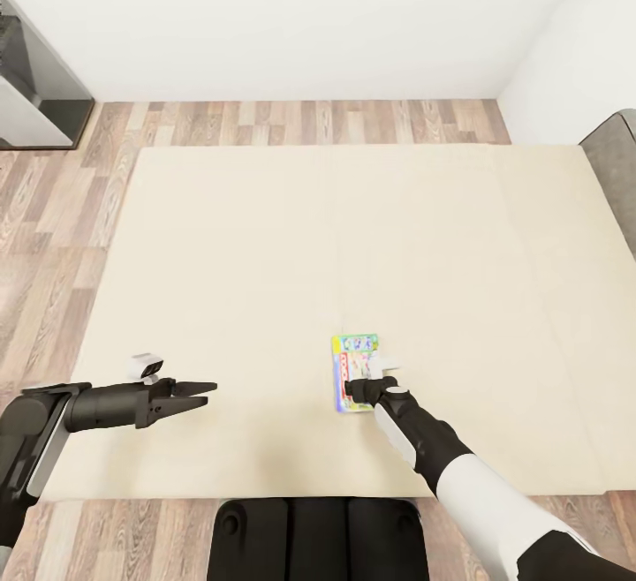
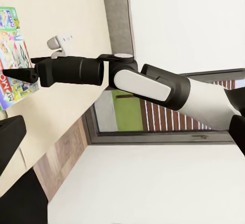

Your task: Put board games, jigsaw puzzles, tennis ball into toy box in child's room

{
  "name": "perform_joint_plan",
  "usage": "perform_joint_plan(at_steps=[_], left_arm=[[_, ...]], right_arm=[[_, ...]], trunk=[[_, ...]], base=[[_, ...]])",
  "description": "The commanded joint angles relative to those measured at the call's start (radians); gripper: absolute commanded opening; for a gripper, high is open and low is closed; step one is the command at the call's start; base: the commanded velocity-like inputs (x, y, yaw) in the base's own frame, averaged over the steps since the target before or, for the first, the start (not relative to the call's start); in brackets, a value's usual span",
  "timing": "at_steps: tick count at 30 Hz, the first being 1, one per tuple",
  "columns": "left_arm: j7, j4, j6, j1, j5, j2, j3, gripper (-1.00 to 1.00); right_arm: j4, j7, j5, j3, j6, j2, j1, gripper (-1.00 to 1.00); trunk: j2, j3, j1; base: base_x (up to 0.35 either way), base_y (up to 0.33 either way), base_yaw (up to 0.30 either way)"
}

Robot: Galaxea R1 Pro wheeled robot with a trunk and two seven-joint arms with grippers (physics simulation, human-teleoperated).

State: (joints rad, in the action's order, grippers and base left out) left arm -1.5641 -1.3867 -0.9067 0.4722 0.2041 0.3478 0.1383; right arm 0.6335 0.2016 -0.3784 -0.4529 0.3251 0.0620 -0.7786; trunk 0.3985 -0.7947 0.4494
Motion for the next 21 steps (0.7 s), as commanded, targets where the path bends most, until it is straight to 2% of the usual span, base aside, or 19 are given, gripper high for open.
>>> perform_joint_plan(at_steps=[1,12,21], left_arm=[[-0.004,0.000,-0.011,0.000,0.000,0.000,0.000,1.00],[-0.003,0.000,-0.010,0.000,0.000,0.000,0.000,1.00],[-0.004,0.000,-0.011,0.000,0.000,0.000,0.000,1.00]], right_arm=[[0.002,0.010,-0.011,-0.006,0.003,-0.001,-0.001,1.00],[0.002,0.010,-0.010,-0.006,0.003,-0.001,-0.001,1.00],[0.002,0.010,-0.011,-0.006,0.003,-0.001,-0.001,1.00]], trunk=[[0.002,-0.001,0.001],[0.002,-0.001,0.001],[0.002,-0.001,0.001]], base=[[0.000,0.132,0.000],[0.000,0.119,0.000],[0.000,0.024,0.000]])
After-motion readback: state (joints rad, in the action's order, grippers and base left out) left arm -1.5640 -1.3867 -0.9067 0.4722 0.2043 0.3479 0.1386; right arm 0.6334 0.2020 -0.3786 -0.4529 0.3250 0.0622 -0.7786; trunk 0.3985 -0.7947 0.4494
